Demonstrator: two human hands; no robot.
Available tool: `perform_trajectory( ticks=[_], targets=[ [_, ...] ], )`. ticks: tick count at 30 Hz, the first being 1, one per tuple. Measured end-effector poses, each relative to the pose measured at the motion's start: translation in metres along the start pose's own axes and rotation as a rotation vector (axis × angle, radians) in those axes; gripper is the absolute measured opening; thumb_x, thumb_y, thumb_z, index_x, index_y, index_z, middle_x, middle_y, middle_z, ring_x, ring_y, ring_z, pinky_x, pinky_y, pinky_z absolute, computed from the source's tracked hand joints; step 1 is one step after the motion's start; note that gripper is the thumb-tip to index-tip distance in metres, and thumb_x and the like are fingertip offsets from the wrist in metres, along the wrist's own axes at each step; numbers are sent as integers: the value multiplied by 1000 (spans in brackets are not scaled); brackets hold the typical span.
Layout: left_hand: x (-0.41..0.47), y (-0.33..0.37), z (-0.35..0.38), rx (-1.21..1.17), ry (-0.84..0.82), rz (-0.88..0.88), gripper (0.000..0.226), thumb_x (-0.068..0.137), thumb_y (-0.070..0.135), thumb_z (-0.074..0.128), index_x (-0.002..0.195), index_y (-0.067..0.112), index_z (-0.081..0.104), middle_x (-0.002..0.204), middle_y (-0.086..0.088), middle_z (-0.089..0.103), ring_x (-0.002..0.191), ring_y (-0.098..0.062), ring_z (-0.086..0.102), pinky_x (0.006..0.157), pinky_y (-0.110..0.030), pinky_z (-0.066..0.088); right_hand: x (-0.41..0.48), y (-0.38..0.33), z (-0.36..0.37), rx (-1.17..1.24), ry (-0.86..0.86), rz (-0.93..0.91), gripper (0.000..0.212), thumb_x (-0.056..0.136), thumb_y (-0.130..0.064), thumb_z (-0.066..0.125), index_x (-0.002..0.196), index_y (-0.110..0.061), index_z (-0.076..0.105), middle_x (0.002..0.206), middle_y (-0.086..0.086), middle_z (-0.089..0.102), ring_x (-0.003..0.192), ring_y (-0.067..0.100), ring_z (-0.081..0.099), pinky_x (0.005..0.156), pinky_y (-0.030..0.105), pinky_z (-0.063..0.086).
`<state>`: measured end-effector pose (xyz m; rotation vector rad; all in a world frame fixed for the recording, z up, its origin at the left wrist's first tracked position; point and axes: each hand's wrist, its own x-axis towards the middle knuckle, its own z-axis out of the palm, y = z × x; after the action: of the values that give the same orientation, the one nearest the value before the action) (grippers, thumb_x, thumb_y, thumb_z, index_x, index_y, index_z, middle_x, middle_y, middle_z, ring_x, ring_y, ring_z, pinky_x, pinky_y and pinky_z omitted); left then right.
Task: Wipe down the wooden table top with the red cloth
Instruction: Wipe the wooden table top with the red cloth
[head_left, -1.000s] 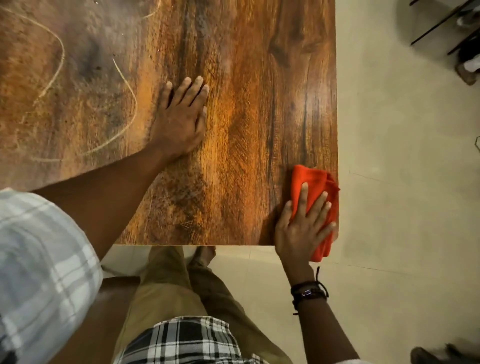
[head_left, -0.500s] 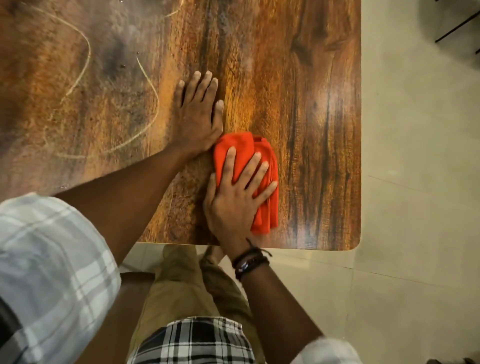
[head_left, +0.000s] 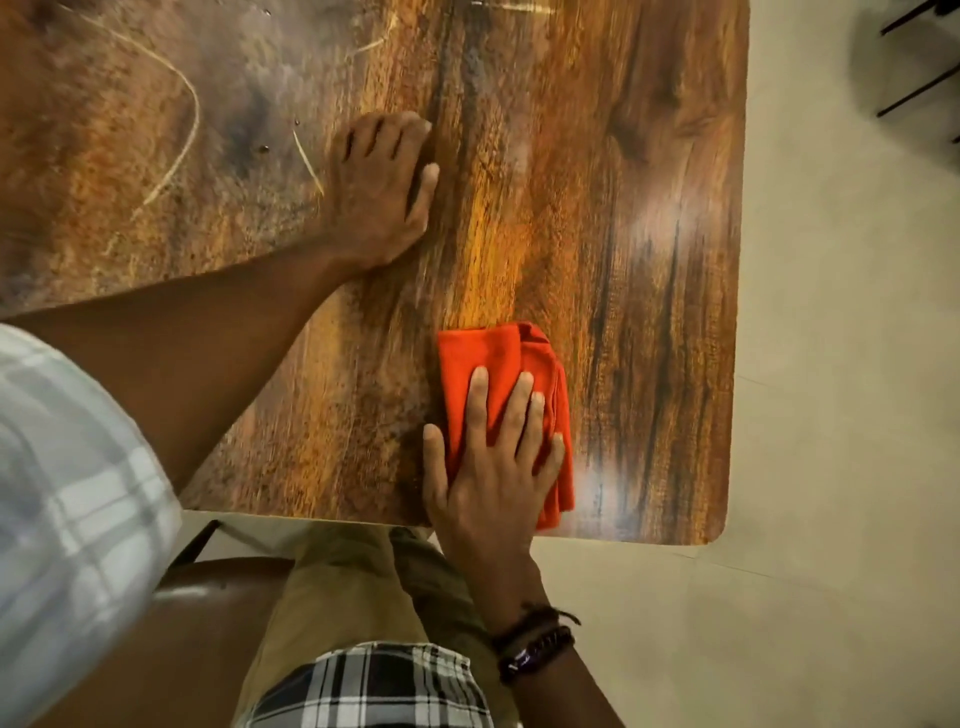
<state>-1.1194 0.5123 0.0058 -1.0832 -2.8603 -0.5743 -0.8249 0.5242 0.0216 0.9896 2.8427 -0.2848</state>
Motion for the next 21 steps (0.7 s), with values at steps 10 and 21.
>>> perform_trajectory(
  ticks=[10, 21],
  targets=[
    [3, 0, 8, 49, -54, -12, 57, 104, 38, 25, 152, 9, 35, 161, -7, 31, 151, -26, 21, 121, -45, 12, 161, -27, -9, 57, 112, 35, 68, 99, -62, 29, 159, -34, 14, 167, 14, 6, 155, 34, 2, 118, 67, 0],
    [3, 0, 5, 44, -73, -16, 55, 104, 35, 26, 153, 10, 35, 162, -7, 31, 152, -25, 20, 123, -47, 12, 205, -43, -19, 34, 49, 13, 66, 102, -55, 28, 160, -32, 6, 168, 13, 0, 155, 34, 1, 118, 67, 2]
  ],
)
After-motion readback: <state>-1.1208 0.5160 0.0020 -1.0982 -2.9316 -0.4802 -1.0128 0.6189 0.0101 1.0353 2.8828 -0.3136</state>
